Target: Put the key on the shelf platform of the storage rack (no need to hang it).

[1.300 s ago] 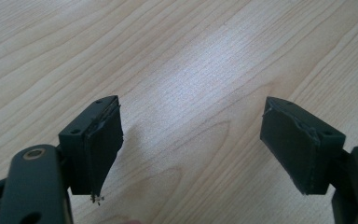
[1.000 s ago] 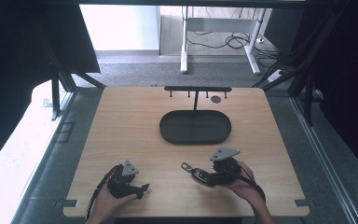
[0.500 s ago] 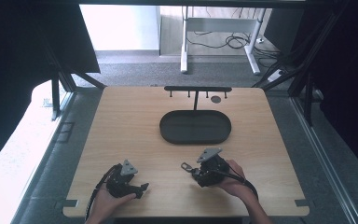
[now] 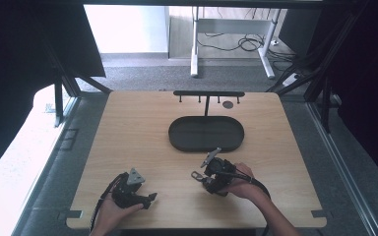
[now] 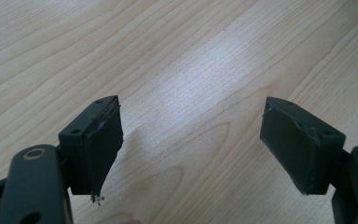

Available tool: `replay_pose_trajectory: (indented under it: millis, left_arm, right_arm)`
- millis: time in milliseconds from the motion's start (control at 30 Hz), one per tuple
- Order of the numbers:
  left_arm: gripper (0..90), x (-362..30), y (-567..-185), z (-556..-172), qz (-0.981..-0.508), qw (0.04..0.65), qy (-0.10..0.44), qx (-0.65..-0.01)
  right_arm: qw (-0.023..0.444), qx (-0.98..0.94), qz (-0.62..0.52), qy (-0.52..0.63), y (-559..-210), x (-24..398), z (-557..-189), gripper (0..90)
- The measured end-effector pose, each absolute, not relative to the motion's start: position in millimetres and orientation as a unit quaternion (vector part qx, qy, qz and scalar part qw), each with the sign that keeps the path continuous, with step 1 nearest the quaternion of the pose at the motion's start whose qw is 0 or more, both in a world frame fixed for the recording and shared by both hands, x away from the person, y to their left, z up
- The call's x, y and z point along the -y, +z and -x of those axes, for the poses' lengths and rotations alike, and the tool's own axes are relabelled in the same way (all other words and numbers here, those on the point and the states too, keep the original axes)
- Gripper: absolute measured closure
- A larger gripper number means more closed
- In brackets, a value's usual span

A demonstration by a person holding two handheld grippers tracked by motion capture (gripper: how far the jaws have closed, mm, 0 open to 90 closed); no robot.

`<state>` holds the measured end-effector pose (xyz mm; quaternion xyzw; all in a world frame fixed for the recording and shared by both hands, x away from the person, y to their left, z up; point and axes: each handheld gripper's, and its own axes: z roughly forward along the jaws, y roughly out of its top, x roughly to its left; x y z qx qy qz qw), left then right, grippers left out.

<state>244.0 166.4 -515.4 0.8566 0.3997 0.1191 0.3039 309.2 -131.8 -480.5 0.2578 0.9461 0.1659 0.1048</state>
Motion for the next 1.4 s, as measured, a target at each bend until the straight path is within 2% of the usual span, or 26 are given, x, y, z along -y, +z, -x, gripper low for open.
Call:
replay_pose_trajectory:
  millis: [400, 567, 833, 933, 1400]
  left_arm:
    - [21.5, -166.4, -515.5, -244.2, -0.858, 0.302, 0.116, -0.399]
    - [21.5, -165.7, -516.3, -244.3, -0.858, 0.302, 0.115, -0.399]
    - [21.5, -165.2, -517.8, -244.7, -0.859, 0.300, 0.114, -0.399]
    - [21.5, -164.9, -517.9, -244.7, -0.859, 0.300, 0.114, -0.399]
    - [21.6, -165.0, -519.1, -245.3, -0.859, 0.298, 0.113, -0.401]
  right_arm:
    - [0.086, -0.960, -0.241, 0.113, -491.1, 123.2, -312.3, 33.5]
    - [0.075, -0.961, -0.245, 0.104, -497.2, 121.6, -316.4, 40.2]
    - [0.061, -0.962, -0.249, 0.094, -502.3, 119.5, -319.7, 44.0]
    - [0.058, -0.961, -0.252, 0.097, -502.1, 120.2, -322.6, 48.2]
    - [0.038, -0.961, -0.252, 0.104, -499.7, 125.0, -328.1, 49.4]
